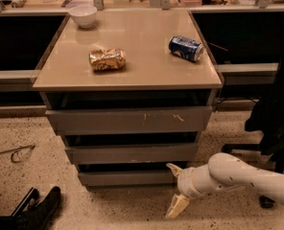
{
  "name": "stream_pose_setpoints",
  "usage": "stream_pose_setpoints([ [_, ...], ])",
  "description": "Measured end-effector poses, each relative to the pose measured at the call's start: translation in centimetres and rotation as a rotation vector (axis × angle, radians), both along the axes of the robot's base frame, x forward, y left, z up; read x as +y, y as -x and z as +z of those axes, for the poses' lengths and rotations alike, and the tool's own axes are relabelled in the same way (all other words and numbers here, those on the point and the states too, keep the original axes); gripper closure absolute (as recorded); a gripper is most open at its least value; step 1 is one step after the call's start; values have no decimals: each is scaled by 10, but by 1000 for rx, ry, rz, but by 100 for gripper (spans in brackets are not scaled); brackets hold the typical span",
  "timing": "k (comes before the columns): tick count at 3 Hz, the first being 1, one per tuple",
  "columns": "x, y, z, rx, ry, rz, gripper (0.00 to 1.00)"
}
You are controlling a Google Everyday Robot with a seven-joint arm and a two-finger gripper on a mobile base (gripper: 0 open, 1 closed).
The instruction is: Open bottom drawer
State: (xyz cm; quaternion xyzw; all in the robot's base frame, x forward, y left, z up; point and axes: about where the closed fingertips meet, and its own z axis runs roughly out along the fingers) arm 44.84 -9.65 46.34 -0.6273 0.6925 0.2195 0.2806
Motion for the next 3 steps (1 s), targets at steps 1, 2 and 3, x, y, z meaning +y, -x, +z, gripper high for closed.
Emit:
stream_pose_setpoints([
  [1, 3, -1, -15, 7, -26, 1, 0],
  [2, 11, -8, -47, -6, -69, 3, 0],
  [3, 28, -13, -78, -29, -48, 12, 0],
])
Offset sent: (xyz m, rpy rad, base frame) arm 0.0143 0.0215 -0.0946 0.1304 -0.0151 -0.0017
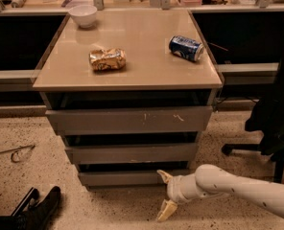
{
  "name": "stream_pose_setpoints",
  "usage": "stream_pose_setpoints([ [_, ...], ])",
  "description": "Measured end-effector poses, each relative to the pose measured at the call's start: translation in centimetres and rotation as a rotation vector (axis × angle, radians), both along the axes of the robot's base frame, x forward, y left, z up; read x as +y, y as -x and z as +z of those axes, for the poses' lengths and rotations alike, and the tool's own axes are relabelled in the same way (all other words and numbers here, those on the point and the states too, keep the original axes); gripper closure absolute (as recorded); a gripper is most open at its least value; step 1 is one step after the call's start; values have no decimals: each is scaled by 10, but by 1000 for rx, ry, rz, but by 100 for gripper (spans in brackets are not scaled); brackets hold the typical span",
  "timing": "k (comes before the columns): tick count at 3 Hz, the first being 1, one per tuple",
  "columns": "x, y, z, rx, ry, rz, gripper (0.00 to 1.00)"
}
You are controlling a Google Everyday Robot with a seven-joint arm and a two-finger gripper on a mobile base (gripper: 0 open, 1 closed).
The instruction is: Open bottom drawer
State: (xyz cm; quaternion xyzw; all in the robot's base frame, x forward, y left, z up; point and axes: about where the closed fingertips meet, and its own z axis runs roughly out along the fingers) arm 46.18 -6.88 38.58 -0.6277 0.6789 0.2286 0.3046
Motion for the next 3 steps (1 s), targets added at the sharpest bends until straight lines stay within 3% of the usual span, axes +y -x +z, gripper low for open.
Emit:
stream_pose_setpoints([
  [1, 8, -16, -23, -40, 36, -41, 0],
  [2, 2, -34, -44, -62, 47, -109, 0],
  [3, 2, -34, -44, -62, 47, -109, 0],
])
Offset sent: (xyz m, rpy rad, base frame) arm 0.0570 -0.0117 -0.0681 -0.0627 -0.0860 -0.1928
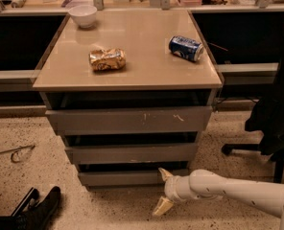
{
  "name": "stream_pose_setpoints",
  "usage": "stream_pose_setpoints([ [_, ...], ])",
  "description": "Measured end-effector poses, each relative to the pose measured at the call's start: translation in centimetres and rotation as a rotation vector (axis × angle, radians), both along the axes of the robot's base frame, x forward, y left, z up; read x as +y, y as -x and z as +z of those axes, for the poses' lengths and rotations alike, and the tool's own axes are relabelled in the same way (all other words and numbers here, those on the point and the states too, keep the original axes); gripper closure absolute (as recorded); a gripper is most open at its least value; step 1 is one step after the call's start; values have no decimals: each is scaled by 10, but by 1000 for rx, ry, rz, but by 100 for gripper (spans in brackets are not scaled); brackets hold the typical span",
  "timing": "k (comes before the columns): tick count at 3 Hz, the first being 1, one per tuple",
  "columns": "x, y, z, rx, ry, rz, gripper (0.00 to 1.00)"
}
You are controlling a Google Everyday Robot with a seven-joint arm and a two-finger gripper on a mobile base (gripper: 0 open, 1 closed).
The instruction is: Open bottom drawer
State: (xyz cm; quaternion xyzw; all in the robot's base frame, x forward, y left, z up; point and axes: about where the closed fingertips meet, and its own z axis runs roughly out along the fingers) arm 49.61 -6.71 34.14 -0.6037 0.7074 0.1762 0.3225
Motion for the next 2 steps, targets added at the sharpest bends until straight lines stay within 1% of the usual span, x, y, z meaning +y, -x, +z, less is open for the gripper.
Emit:
stream_pose_setpoints([
  [1, 4, -16, -26, 15, -11, -31, 0],
  [2, -3, -41, -59, 36, 11, -87, 0],
])
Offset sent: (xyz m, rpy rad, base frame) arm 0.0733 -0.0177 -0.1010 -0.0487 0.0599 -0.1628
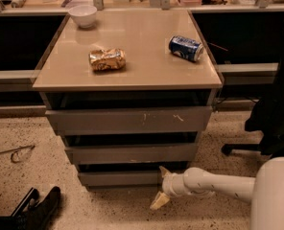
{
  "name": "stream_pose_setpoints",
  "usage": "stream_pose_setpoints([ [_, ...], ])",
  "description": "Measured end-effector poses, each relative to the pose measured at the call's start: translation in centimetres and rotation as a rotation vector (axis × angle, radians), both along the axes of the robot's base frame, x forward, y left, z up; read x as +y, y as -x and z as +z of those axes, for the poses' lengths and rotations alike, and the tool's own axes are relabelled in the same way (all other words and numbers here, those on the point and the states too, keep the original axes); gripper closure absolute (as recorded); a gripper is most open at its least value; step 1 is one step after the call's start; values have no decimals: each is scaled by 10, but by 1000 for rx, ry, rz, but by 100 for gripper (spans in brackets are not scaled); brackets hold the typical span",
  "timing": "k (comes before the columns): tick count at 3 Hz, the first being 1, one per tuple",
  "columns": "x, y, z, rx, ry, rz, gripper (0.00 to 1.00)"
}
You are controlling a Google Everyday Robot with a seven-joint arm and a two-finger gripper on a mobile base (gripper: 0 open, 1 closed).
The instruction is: Open bottom drawer
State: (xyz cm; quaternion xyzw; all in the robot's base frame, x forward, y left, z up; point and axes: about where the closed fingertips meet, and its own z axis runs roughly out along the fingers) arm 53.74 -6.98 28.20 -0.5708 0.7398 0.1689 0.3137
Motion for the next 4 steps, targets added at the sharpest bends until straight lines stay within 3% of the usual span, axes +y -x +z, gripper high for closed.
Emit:
stream_pose_setpoints([
  [2, -7, -30, -37, -9, 18, -56, 0],
  [4, 4, -60, -59, -7, 37, -32, 0],
])
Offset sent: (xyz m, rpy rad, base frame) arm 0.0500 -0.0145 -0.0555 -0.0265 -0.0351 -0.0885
